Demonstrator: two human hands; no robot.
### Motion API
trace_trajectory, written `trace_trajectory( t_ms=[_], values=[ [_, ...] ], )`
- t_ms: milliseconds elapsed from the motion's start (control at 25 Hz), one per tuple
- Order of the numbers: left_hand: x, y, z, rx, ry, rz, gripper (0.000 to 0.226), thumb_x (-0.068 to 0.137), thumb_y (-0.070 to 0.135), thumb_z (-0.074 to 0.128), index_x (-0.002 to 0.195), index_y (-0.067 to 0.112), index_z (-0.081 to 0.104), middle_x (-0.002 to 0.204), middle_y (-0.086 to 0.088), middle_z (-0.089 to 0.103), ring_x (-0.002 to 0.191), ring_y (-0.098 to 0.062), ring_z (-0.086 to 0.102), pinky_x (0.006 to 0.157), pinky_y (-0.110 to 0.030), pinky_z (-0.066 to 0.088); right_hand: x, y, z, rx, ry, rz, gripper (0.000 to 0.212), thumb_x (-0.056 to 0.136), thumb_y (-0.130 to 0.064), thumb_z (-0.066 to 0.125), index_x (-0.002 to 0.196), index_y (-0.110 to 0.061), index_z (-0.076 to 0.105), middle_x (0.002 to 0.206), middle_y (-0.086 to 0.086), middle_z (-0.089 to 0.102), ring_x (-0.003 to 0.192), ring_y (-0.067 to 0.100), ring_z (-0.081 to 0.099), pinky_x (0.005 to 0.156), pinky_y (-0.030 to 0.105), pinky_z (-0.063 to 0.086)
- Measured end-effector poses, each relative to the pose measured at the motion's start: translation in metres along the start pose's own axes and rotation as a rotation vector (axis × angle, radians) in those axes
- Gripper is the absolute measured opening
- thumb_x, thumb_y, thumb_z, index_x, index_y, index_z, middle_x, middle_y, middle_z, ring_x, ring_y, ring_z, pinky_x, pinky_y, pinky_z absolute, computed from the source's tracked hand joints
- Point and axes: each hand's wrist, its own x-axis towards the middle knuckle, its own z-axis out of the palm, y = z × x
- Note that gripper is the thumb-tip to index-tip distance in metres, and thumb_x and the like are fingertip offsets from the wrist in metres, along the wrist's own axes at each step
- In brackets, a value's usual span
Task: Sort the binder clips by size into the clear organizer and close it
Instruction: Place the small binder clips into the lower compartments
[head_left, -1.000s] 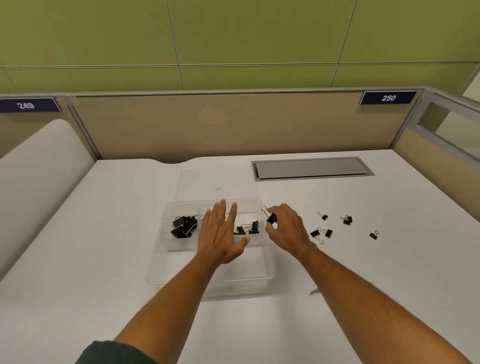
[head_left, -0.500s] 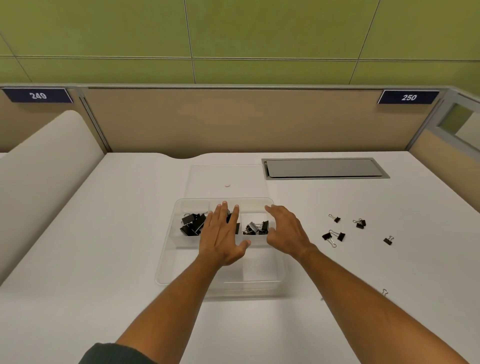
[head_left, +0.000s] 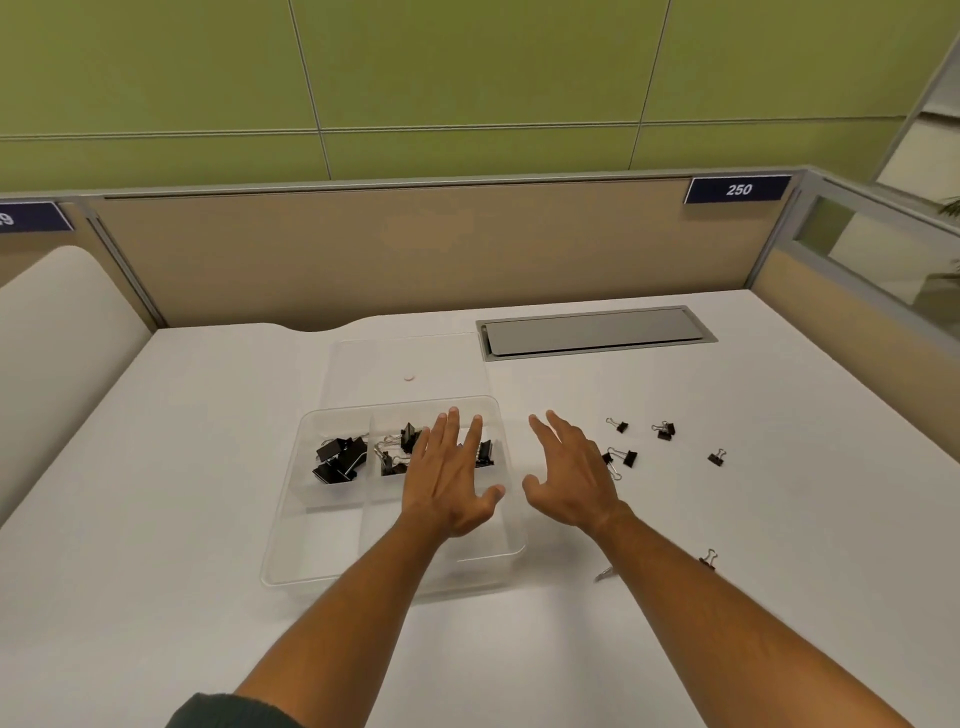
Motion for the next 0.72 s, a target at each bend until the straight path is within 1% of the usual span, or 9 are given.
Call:
trace_trajectory(
  t_ms=[120, 400, 720],
  values=[
    [0.002, 0.018, 0.001, 0.000, -0.006, 0.034, 0.091, 0.088, 0.068, 0.035, 0.154, 0.024, -0.010, 0.161, -0.011, -0.015, 0.149, -0.027, -0.012, 0.119, -0.043, -0.005, -0.010, 0.017, -0.004, -0.034, 0.016, 0.021, 0.085, 0.080, -0.040, 0.059, 0.152, -0.023, 0.016, 0.160, 0.006, 0.016, 0.146, 0.024, 0.017, 0.117, 0.039, 0.019],
    [0.004, 0.064, 0.012, -0.017, -0.024, 0.125, 0.092, 0.087, 0.065, 0.038, 0.154, 0.023, -0.008, 0.161, -0.013, -0.011, 0.149, -0.027, -0.011, 0.120, -0.043, -0.003, -0.035, 0.068, -0.017, -0.060, 0.003, 0.119, 0.090, 0.076, -0.044, 0.059, 0.152, -0.022, 0.015, 0.160, 0.008, 0.016, 0.146, 0.025, 0.018, 0.116, 0.042, 0.021],
    [0.010, 0.105, 0.026, 0.000, -0.058, 0.157, 0.092, 0.087, 0.064, 0.038, 0.154, 0.022, -0.009, 0.161, -0.013, -0.012, 0.149, -0.027, -0.011, 0.119, -0.041, -0.005, -0.051, 0.112, -0.027, -0.055, -0.002, 0.181, 0.088, 0.077, -0.039, 0.058, 0.152, -0.022, 0.014, 0.160, 0.007, 0.016, 0.146, 0.024, 0.017, 0.117, 0.039, 0.018]
  ],
)
